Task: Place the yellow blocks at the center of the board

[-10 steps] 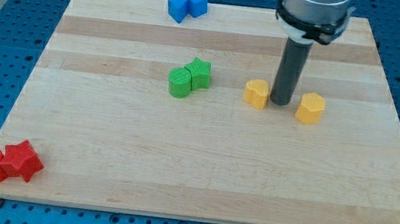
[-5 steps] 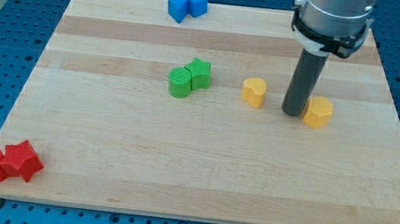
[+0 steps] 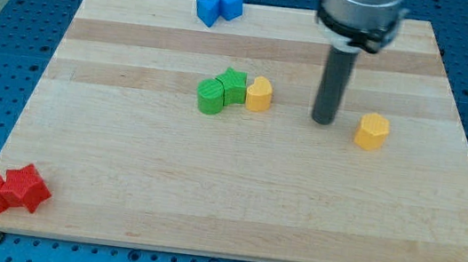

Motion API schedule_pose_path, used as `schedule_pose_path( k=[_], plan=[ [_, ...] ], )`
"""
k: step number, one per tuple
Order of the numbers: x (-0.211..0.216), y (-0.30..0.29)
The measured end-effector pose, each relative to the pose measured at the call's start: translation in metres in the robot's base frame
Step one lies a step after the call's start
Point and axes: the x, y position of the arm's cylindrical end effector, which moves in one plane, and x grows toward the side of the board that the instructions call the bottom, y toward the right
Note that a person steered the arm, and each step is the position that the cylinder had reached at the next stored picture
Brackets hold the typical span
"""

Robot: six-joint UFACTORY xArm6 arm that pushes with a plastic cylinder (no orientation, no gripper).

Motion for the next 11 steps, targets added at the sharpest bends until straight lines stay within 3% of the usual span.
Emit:
schedule_pose_path(
  k=[1,2,3,4,6,7,9,11],
  plan=[
    [0.054,0.001],
    [0.076,0.034],
    [0.06,0.113],
    [0.035,0.13],
    [0.011,-0.041],
    [0.008,-0.068],
    [-0.001,0.062],
    [-0.009,0.0]
  ],
)
